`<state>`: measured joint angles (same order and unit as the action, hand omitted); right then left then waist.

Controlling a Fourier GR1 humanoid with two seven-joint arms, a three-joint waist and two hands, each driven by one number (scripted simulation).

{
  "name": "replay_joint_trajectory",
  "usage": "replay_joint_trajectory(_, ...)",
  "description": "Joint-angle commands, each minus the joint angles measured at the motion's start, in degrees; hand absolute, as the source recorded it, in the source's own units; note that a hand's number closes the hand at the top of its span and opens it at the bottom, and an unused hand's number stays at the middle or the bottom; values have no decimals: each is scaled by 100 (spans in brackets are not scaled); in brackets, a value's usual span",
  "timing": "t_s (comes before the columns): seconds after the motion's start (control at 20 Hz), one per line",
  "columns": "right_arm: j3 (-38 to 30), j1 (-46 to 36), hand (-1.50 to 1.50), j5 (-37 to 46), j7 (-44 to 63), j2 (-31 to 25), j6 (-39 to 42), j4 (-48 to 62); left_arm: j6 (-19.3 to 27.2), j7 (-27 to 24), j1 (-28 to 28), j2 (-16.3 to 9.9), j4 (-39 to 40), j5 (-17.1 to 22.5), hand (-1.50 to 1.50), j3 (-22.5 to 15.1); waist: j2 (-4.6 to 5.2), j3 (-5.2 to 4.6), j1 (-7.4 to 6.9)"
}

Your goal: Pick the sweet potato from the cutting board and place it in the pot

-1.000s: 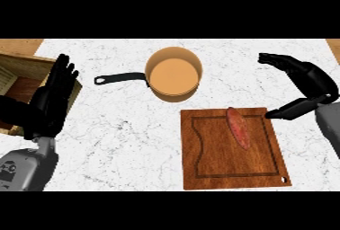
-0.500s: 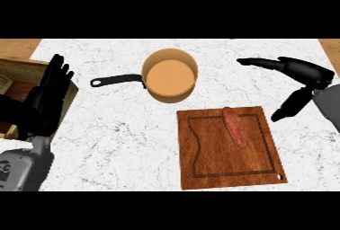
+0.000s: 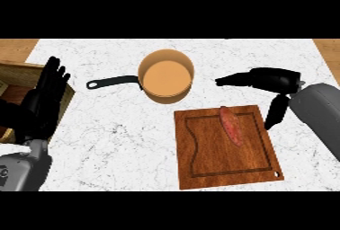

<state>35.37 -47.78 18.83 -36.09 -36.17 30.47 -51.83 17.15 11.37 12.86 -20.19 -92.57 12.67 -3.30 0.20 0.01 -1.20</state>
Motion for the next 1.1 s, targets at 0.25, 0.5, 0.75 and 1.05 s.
replay_joint_trajectory(0.25, 61, 119, -150, 420, -285, 356, 505, -20, -304, -214, 125, 118, 515, 7, 0, 262, -11, -2, 102)
replay_joint_trajectory(0.5, 75, 484, -150, 1084, 95, 442, -21, -13, -330, 186, -234, 44, -218, -56, 0, 319, -23, 0, 76)
replay_joint_trajectory(0.75, -229, 677, -150, 1515, 2, 785, -268, 253, -416, -40, -201, 277, -97, -178, 0, 380, -13, 0, 78)
replay_joint_trajectory(1.05, -317, 863, -150, 1868, -117, 994, -301, 226, -373, 416, 434, 215, 88, -283, 0, 564, -12, 1, 111)
